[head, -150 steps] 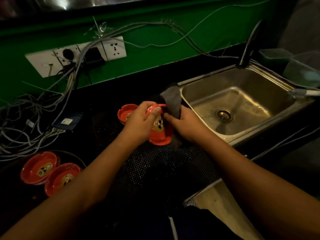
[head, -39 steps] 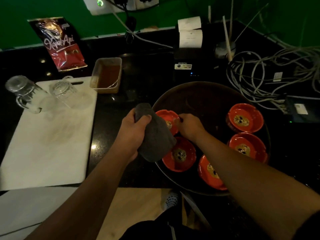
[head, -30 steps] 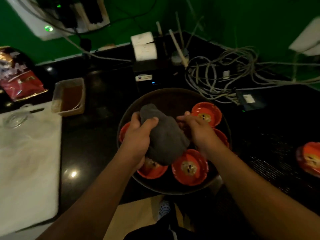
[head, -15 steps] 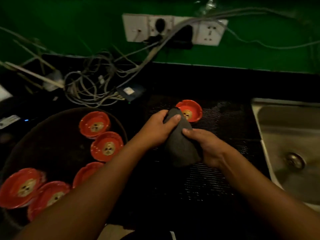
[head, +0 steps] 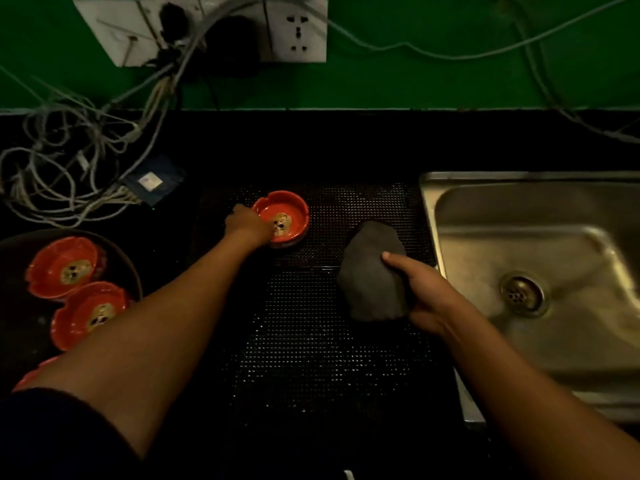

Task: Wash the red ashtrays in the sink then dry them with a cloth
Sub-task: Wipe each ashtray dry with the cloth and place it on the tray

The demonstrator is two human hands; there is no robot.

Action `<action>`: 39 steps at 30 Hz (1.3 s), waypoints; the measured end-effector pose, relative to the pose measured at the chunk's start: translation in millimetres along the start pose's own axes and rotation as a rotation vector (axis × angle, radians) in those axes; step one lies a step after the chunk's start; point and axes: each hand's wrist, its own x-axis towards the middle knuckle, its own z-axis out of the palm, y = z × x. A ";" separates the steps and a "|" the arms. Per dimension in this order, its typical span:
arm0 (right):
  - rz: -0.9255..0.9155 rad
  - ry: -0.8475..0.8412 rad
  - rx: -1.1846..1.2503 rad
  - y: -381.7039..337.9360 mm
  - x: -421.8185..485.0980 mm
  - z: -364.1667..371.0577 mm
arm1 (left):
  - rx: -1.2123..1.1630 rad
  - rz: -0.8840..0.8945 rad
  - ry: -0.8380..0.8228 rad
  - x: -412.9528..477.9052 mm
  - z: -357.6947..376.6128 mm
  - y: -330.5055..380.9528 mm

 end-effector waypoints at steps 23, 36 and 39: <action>-0.082 -0.036 0.097 9.1 -31.4 -10.5 | -0.423 0.535 0.247 -93.0 15.2 -38.9; -0.260 -0.009 0.357 58.4 -80.0 34.0 | -0.416 0.945 0.164 -129.2 -35.0 -49.0; -0.365 0.035 0.307 62.7 -89.0 49.7 | -0.645 0.574 0.059 -136.4 -38.8 -52.5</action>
